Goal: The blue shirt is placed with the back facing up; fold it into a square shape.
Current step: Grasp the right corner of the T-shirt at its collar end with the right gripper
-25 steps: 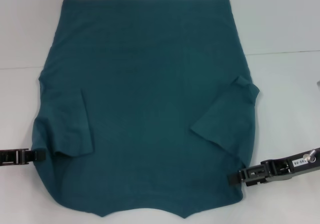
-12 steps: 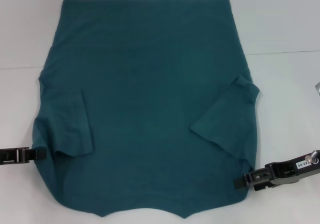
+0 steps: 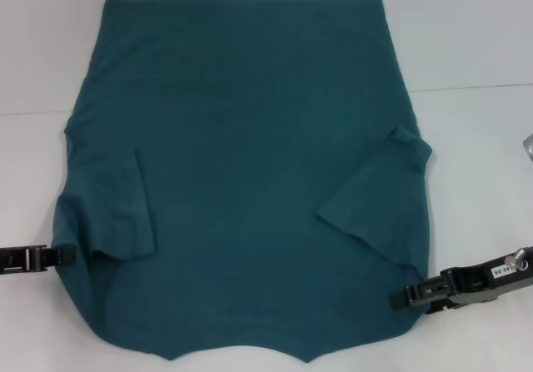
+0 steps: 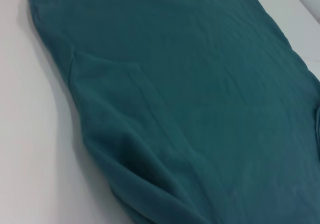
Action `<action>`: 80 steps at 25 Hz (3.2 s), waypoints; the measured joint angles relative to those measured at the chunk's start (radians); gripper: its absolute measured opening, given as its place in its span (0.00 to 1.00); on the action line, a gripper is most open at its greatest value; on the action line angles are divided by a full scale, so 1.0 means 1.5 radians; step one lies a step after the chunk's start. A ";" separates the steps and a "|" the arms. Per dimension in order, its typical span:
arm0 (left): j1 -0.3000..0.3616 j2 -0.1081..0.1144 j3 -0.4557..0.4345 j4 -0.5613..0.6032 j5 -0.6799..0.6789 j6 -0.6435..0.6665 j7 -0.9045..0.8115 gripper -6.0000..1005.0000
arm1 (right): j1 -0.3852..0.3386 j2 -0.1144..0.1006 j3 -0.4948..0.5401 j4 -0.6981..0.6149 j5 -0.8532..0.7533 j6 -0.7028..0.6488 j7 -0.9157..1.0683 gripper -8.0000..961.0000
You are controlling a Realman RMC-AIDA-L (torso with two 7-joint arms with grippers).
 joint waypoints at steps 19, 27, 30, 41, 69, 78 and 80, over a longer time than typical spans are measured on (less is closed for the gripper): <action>-0.001 -0.001 0.000 0.000 -0.001 -0.004 0.002 0.03 | 0.018 0.010 -0.005 0.000 0.033 -0.025 -0.014 0.84; -0.001 -0.001 0.000 0.000 -0.002 -0.006 0.003 0.03 | 0.017 0.010 -0.006 0.001 -0.017 0.001 0.009 0.84; -0.001 -0.001 0.000 0.000 -0.002 -0.006 0.003 0.03 | 0.018 0.011 -0.006 0.002 -0.028 0.002 0.013 0.84; 0.000 -0.002 0.000 0.000 -0.002 -0.006 0.004 0.03 | 0.026 0.015 -0.003 0.002 -0.011 -0.004 0.008 0.84; 0.000 -0.001 -0.001 -0.001 -0.011 -0.007 0.011 0.03 | -0.007 0.004 0.001 0.003 0.004 -0.001 0.032 0.39; 0.000 0.000 -0.001 -0.008 -0.011 -0.007 0.012 0.03 | -0.017 0.001 0.017 0.003 0.003 0.008 0.033 0.04; 0.000 0.000 -0.001 -0.008 -0.011 -0.007 0.012 0.03 | -0.018 0.000 0.018 0.003 0.003 0.009 0.033 0.01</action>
